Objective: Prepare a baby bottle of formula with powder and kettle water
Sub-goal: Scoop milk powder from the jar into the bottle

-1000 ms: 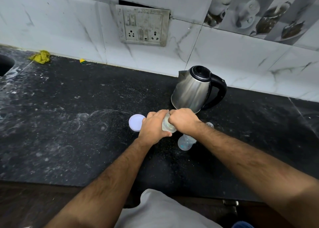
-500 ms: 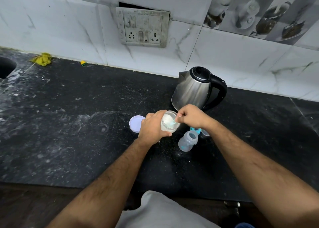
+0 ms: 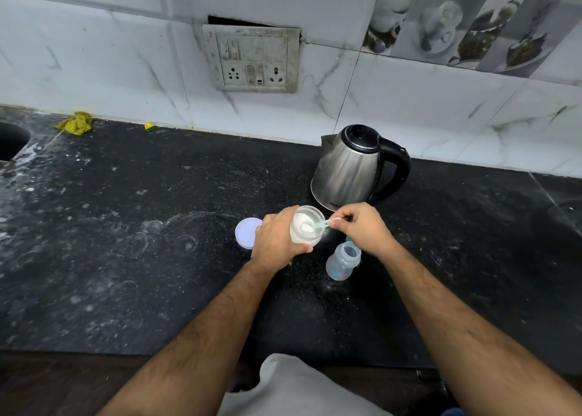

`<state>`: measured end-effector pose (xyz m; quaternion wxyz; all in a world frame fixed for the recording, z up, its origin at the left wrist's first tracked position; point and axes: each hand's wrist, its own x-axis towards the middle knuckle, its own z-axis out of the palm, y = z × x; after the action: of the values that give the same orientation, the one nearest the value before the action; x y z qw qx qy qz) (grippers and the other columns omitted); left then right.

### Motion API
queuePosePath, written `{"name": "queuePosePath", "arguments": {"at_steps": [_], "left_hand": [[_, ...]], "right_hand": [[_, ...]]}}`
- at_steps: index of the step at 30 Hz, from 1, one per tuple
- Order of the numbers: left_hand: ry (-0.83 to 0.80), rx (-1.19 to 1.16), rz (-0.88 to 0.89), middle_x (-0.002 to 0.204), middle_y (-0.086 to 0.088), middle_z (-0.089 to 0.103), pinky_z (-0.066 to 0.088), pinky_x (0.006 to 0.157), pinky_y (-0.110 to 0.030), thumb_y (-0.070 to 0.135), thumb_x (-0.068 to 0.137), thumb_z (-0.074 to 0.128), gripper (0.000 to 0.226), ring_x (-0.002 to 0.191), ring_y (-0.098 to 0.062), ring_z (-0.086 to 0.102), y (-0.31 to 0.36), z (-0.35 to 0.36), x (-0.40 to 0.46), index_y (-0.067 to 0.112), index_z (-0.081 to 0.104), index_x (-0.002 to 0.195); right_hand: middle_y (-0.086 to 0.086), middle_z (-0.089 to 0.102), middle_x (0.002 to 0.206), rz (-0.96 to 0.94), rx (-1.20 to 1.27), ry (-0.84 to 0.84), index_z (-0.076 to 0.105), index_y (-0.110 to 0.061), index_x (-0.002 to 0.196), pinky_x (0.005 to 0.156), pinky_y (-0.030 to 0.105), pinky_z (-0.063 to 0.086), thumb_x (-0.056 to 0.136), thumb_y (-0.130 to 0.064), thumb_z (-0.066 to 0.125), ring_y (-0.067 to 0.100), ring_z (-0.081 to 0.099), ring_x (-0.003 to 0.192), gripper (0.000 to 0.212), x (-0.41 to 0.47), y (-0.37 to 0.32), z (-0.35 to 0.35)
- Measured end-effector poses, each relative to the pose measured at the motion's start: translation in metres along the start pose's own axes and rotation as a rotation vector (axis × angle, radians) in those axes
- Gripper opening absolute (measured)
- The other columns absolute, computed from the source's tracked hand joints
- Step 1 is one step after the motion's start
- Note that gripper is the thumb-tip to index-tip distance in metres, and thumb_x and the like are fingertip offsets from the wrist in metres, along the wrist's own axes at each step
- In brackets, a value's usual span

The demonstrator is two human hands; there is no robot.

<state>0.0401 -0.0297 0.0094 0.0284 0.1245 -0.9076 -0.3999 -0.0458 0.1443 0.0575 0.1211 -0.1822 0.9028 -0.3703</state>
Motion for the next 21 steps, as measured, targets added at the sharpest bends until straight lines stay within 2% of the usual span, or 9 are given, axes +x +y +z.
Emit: {"name": "queuePosePath", "arguments": {"at_steps": [6,10,14,17,21], "left_hand": [[0.001,0.001,-0.012,0.132,0.014,0.056,0.038,0.097,-0.043,0.035,0.061,0.088,0.088,0.122,-0.023,0.044,-0.0005,-0.0005,0.0005,0.036,0.044,0.137],[0.001,0.003,-0.008,0.131,0.016,0.057,0.039,0.096,-0.043,0.036,0.06,0.087,0.087,0.121,-0.023,0.044,-0.0018,0.0001,0.0005,0.038,0.045,0.135],[0.006,0.005,-0.011,0.127,0.016,0.059,0.041,0.095,-0.044,0.034,0.059,0.086,0.084,0.119,-0.023,0.046,-0.0002,0.0001,0.0012,0.041,0.046,0.133],[0.012,-0.001,-0.008,0.122,0.018,0.061,0.043,0.094,-0.045,0.037,0.057,0.086,0.082,0.117,-0.022,0.049,-0.0007,0.0006,0.0019,0.042,0.048,0.129],[0.018,-0.017,-0.003,0.117,0.02,0.062,0.045,0.092,-0.047,0.039,0.056,0.084,0.079,0.114,-0.021,0.051,-0.0027,0.0026,0.0029,0.044,0.048,0.126]], "right_hand": [[-0.003,0.06,0.059,0.029,0.033,0.04,0.069,-0.031,0.066,0.06,0.023,0.041,0.085,-0.015,0.074,0.005,0.047,0.055,0.025,-0.0007,0.005,0.0042],[0.007,0.07,0.068,0.019,-0.011,0.031,0.071,-0.03,0.069,0.063,0.025,0.045,0.084,-0.018,0.075,0.007,0.052,0.06,0.02,-0.0027,0.0034,0.0058],[0.009,0.072,0.071,-0.01,0.041,0.082,0.074,-0.029,0.072,0.065,0.029,0.046,0.084,-0.016,0.075,0.01,0.054,0.062,0.018,-0.0027,0.0037,0.0073],[0.001,0.071,0.068,-0.009,-0.013,0.053,0.074,-0.029,0.07,0.068,0.029,0.048,0.084,-0.018,0.075,0.008,0.057,0.064,0.017,-0.0032,0.0042,0.0096],[-0.012,0.057,0.052,0.04,0.09,0.076,0.07,-0.028,0.065,0.06,0.021,0.041,0.084,-0.015,0.074,0.0,0.048,0.05,0.023,-0.0017,0.0052,0.0121]]}}
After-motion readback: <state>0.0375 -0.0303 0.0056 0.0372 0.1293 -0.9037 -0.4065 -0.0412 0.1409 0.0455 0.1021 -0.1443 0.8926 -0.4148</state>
